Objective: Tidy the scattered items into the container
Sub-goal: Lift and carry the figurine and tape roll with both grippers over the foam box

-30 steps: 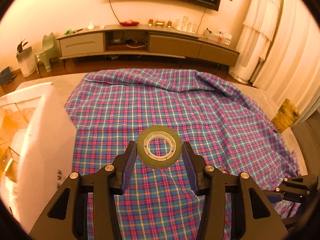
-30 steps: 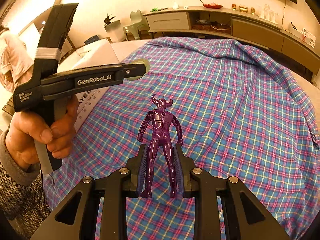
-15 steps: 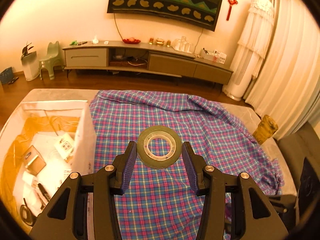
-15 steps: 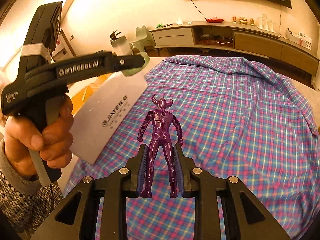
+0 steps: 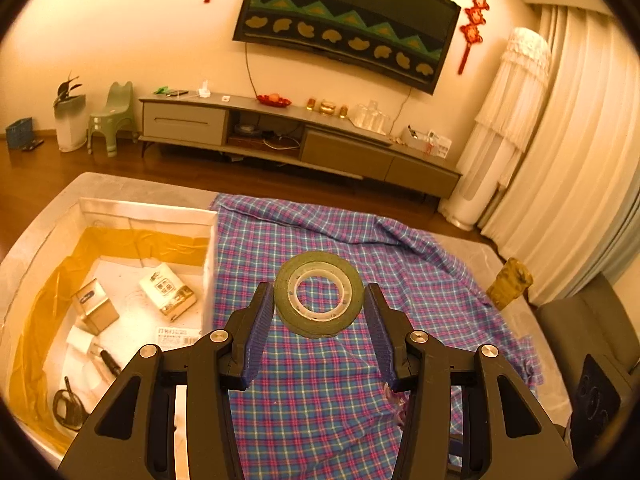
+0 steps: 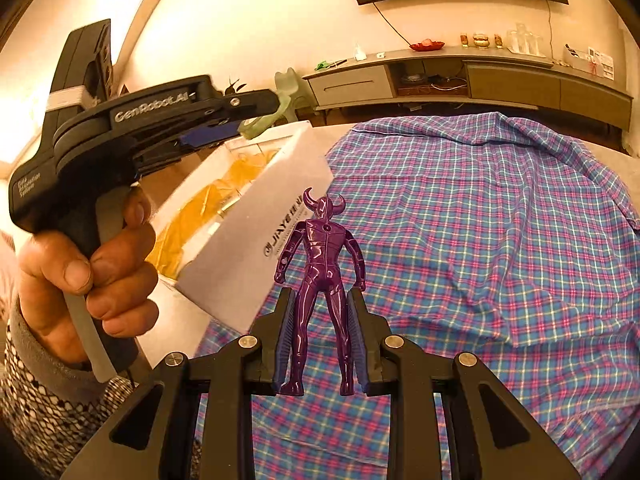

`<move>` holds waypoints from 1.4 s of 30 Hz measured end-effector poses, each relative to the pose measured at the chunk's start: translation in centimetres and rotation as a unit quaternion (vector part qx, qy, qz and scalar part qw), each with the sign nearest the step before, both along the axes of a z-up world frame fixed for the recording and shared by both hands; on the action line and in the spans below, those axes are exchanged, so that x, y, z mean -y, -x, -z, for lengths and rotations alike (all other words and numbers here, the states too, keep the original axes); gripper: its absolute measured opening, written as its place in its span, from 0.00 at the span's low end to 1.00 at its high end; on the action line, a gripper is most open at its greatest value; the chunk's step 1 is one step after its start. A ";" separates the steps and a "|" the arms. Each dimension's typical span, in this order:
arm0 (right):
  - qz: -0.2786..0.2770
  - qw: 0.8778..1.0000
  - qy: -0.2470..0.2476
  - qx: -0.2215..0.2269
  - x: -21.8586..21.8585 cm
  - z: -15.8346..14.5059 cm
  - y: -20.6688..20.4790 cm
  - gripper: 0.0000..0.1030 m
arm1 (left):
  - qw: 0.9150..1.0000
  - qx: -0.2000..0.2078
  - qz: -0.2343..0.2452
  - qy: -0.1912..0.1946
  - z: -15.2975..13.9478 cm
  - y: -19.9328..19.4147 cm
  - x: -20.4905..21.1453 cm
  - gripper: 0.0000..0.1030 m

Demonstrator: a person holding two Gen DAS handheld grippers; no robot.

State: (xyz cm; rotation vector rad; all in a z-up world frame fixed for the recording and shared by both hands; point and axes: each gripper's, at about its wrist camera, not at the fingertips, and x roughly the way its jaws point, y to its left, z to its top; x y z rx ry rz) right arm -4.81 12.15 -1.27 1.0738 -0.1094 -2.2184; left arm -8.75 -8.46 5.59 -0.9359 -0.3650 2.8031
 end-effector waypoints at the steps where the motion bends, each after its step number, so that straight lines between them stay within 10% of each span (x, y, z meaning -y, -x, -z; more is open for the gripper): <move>1: -0.001 1.000 -0.001 -0.002 0.3 -0.3 -0.2 0.27 | 1.000 -0.002 -0.002 -0.003 -0.1 -0.3 0.4 0.47; 42: -0.091 0.992 -0.043 -0.071 16.7 -6.0 -2.3 0.27 | 0.981 -0.018 -0.132 -0.138 2.3 -5.2 17.0 0.47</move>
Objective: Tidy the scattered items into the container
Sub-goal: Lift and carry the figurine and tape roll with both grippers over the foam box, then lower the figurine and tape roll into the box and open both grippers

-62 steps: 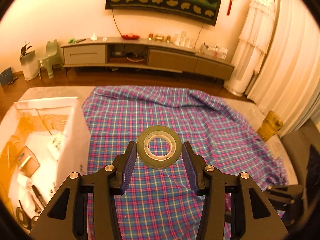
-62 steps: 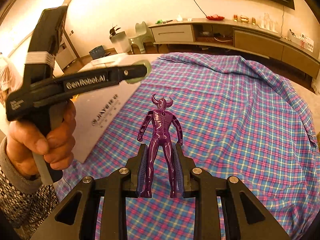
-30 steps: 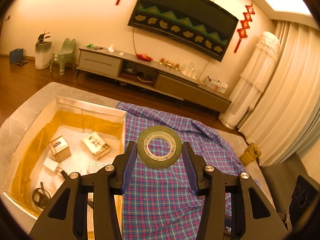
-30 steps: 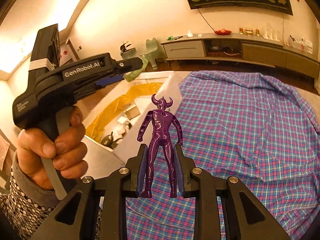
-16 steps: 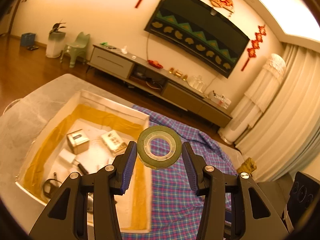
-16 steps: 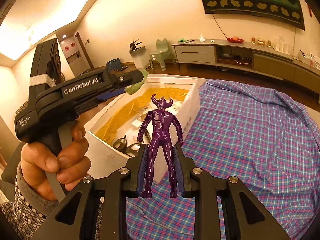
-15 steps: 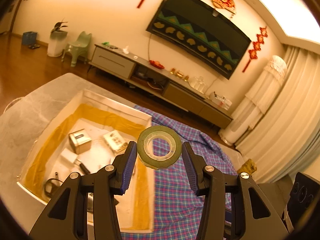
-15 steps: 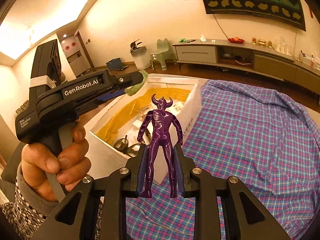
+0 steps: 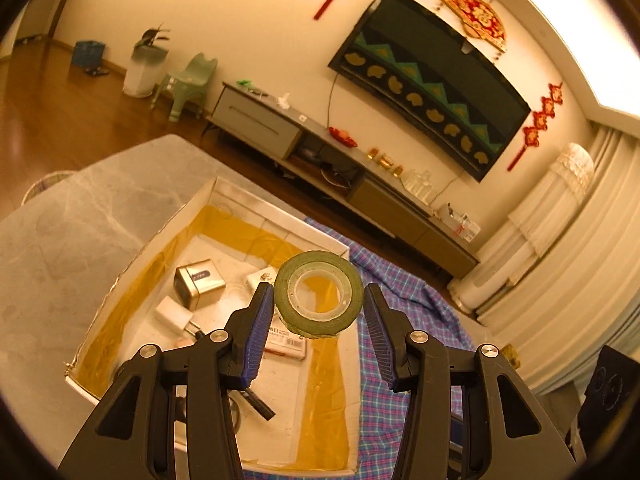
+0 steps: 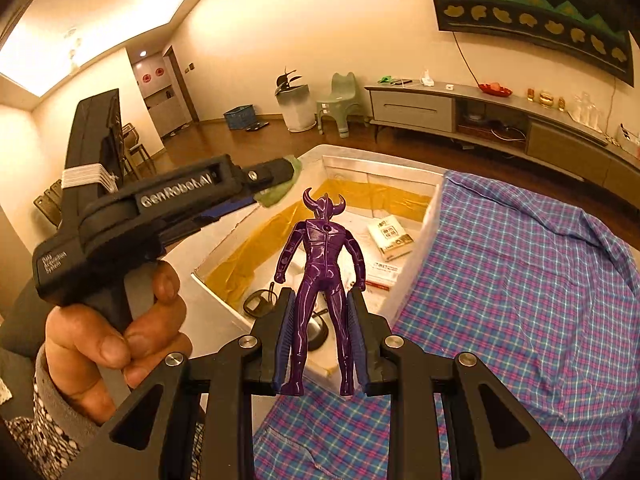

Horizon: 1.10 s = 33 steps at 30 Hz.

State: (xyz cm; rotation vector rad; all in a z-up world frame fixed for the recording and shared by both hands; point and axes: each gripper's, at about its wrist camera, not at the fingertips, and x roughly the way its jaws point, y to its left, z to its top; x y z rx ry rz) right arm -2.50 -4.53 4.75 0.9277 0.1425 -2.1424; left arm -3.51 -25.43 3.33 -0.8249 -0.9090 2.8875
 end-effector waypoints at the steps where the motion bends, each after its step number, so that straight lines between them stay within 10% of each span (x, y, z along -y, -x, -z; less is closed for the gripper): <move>1: -0.001 1.000 -0.001 0.000 0.3 0.0 0.1 0.27 | 1.000 0.001 -0.002 0.000 0.1 0.1 0.1 0.47; 33: 0.020 0.994 -0.047 0.093 8.5 3.0 13.2 0.27 | 0.990 0.134 -0.029 0.044 5.8 3.3 0.5 0.47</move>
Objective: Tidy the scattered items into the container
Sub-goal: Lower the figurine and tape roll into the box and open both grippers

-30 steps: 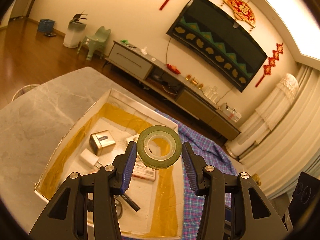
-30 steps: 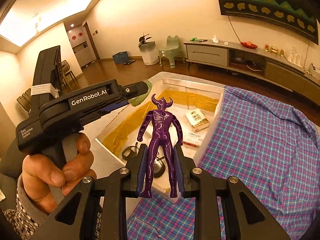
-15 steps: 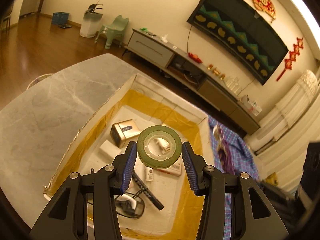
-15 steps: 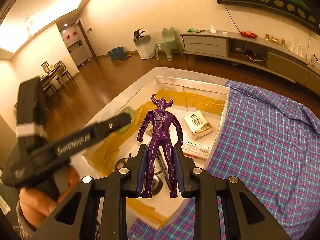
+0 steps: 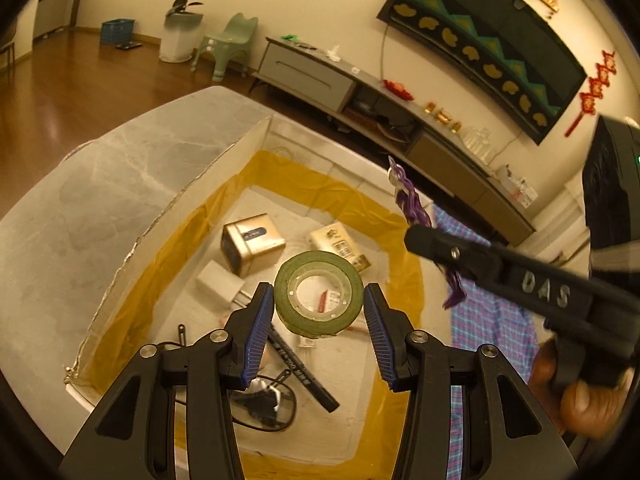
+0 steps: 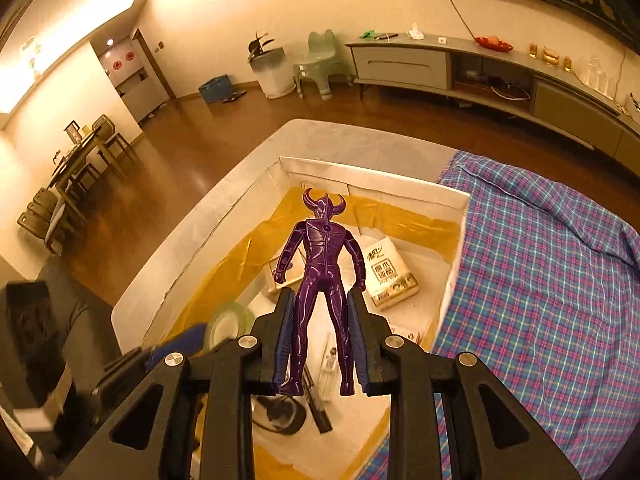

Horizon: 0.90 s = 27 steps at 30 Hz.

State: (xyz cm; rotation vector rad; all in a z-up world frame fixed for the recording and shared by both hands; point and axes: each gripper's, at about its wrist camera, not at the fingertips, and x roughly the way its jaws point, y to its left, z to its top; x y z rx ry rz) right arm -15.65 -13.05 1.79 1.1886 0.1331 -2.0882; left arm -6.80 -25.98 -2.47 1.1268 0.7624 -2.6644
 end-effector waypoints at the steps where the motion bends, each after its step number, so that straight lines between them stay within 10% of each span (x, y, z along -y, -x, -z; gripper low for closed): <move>1: -0.001 1.000 -0.002 0.007 0.4 0.2 0.4 0.27 | 1.000 0.004 -0.001 0.001 0.1 0.1 0.1 0.47; 27: -0.019 0.998 -0.023 0.053 1.3 0.5 1.7 0.48 | 1.000 0.029 -0.012 -0.002 0.0 -0.3 0.6 0.53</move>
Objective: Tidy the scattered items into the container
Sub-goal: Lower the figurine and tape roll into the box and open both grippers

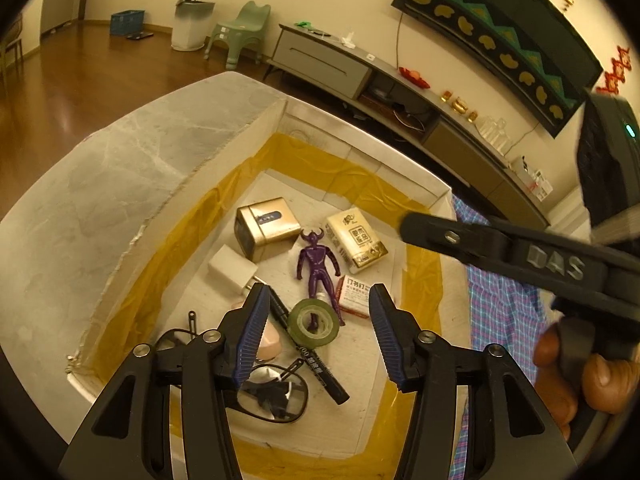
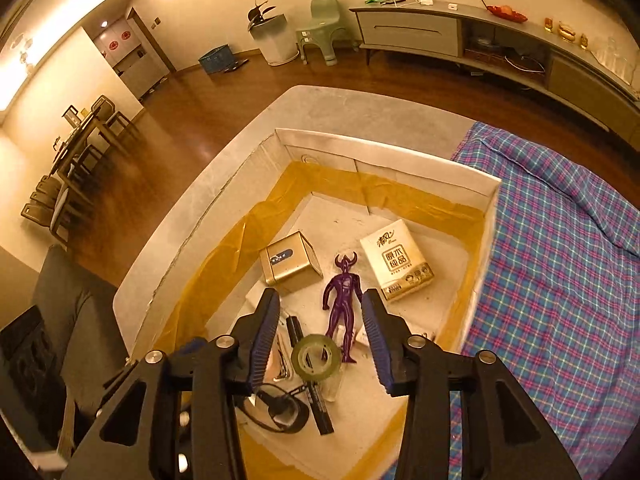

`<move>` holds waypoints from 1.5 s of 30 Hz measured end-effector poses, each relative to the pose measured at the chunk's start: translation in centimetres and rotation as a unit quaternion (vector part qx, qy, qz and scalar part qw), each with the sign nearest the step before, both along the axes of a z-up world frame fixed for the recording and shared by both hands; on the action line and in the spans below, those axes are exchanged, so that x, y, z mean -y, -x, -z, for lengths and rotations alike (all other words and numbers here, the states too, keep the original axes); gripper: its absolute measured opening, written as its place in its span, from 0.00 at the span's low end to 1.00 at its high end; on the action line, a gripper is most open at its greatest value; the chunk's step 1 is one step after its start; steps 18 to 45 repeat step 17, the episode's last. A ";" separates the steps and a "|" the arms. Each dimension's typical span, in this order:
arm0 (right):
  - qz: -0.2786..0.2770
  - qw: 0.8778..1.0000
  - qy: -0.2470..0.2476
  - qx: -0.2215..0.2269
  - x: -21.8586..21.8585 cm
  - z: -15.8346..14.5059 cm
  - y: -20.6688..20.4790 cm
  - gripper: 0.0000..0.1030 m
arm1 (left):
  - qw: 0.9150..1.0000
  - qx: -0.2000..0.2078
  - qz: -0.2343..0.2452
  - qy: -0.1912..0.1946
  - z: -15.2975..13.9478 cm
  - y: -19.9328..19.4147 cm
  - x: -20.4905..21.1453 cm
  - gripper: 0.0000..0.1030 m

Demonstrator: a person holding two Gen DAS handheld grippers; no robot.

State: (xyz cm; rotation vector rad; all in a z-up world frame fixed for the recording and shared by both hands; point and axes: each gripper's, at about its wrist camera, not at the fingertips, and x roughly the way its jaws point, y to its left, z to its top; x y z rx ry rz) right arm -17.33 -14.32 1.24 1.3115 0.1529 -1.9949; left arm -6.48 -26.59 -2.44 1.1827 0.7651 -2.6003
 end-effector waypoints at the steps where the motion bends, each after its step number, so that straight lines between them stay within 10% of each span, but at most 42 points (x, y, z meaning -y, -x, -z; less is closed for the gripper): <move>1: 0.000 1.000 0.001 -0.001 -0.3 -0.2 -0.2 0.49 | 1.000 -0.001 -0.004 -0.002 -0.1 -0.2 0.3 0.53; 16: -0.165 0.972 -0.125 -0.112 -4.3 -1.8 -11.6 0.61 | 0.998 -0.058 -0.031 0.012 -3.7 -3.5 0.0 0.56; 45: -0.168 0.970 -0.130 -0.115 -4.8 -1.9 -12.1 0.61 | 0.998 -0.054 -0.030 0.016 -3.7 -3.5 -0.3 0.56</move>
